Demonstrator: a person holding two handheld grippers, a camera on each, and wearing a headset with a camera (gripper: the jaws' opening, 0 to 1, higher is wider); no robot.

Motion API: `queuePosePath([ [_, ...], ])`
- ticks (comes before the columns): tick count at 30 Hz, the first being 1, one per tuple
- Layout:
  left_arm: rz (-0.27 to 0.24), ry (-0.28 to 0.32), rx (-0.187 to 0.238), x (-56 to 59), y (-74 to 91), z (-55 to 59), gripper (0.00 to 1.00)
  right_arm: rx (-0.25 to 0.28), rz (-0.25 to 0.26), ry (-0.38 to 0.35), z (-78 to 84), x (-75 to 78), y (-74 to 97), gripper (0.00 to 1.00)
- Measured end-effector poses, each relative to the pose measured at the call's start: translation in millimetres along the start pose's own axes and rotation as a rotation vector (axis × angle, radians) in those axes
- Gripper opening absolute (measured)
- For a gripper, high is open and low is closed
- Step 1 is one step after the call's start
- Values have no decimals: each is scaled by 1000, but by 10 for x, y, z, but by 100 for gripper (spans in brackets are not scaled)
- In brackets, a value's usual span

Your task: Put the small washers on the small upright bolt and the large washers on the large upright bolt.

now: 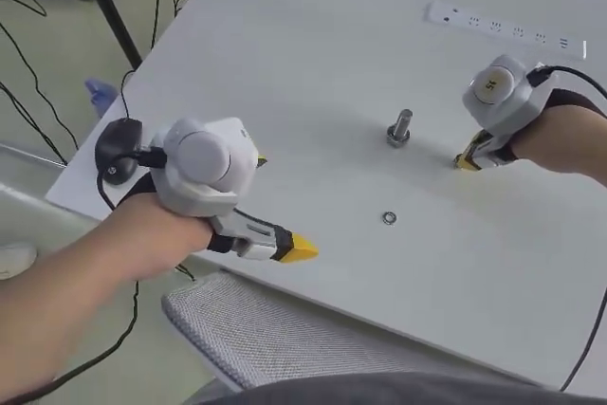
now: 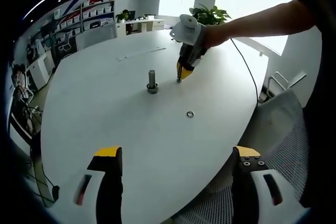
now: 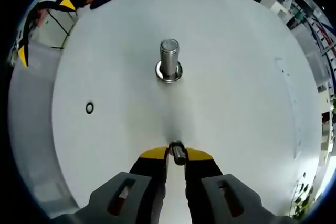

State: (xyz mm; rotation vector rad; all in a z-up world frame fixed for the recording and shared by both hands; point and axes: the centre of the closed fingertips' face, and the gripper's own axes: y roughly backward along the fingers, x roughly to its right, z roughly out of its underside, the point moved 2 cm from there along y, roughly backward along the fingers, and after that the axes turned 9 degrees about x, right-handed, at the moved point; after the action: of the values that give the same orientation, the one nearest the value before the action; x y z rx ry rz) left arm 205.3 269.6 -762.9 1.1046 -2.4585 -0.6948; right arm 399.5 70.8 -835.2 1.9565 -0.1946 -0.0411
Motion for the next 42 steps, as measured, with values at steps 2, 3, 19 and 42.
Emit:
queuePosePath([
  [2,-1,5,2,-7,-1,4,86,-3,-3,1,2,-4,-12,13],
  [3,0,9,2,-6,-2,8,86,-5,-4,2,6,-6,-19,13],
  [19,17,6,-19,10,-18,69,83,-7,-6,-7,10,16,-54,13],
  [42,17,16,14,20,-39,-11,87,4,-18,49,13,27,8,27],
])
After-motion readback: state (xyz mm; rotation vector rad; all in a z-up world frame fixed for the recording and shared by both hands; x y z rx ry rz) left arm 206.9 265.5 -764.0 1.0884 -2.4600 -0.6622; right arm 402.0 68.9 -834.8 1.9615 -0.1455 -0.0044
